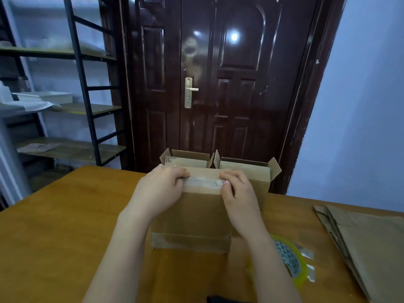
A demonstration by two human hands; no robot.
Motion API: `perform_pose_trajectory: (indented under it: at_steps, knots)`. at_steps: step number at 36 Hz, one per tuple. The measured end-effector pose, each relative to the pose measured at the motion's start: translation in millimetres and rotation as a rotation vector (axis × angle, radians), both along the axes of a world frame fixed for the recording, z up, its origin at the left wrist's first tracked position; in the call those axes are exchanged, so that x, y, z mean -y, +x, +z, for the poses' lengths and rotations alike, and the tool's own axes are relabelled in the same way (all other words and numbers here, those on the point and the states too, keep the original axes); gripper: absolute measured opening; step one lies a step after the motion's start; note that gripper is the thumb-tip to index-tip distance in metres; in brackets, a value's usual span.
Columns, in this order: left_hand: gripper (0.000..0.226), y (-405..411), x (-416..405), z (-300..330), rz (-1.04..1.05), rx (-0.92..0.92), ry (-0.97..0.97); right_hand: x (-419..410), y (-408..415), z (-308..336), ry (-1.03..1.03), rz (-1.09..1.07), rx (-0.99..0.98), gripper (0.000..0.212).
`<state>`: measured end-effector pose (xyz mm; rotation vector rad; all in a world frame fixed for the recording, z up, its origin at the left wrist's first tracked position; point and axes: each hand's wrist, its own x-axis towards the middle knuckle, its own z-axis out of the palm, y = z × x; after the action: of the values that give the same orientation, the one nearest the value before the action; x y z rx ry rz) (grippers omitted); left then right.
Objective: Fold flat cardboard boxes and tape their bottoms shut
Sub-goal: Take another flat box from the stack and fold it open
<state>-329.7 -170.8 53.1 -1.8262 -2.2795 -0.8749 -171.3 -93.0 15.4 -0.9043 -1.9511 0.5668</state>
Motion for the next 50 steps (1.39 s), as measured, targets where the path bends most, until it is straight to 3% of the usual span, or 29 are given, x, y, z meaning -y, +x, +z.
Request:
perform_pose_trajectory:
  at_steps: [6,15,21,26,31,37,40,42,50]
  knots:
    - [0.044,22.4,-3.3,-0.4,0.04,-0.195,-0.081,0.1,-2.8,-1.1,0.026,-0.013,-0.005,0.032]
    - [0.042,25.2,-4.0,-14.3,0.127,-0.191,-0.001,2.9,-2.6,1.0,-0.036,0.025,-0.063,0.028]
    - [0.044,23.2,-5.3,-10.2,0.105,-0.182,-0.045,15.2,18.6,22.0,-0.071,0.008,-0.1,0.04]
    - [0.044,21.8,-0.8,-5.0,0.088,-0.193,-0.084,27.1,54.6,36.0,-0.04,-0.056,-0.11,0.025]
    - [0.044,24.6,3.1,2.4,0.059,-0.177,-0.141,31.3,100.3,29.0,-0.052,-0.037,0.062,0.019]
    - [0.051,28.2,1.7,11.7,0.069,-0.242,-0.245,35.0,139.2,-1.8,-0.277,0.074,0.71,0.038]
    - [0.056,30.3,1.7,12.9,0.085,-0.215,-0.274,40.0,141.8,-25.1,-0.308,0.098,0.922,0.046]
    - [0.05,33.8,2.9,13.5,0.071,-0.181,-0.292,44.3,140.7,-36.5,-0.28,0.08,0.946,0.041]
    - [0.047,38.2,6.8,16.0,0.041,-0.212,-0.29,47.0,148.1,-29.0,-0.306,-0.009,0.719,0.05]
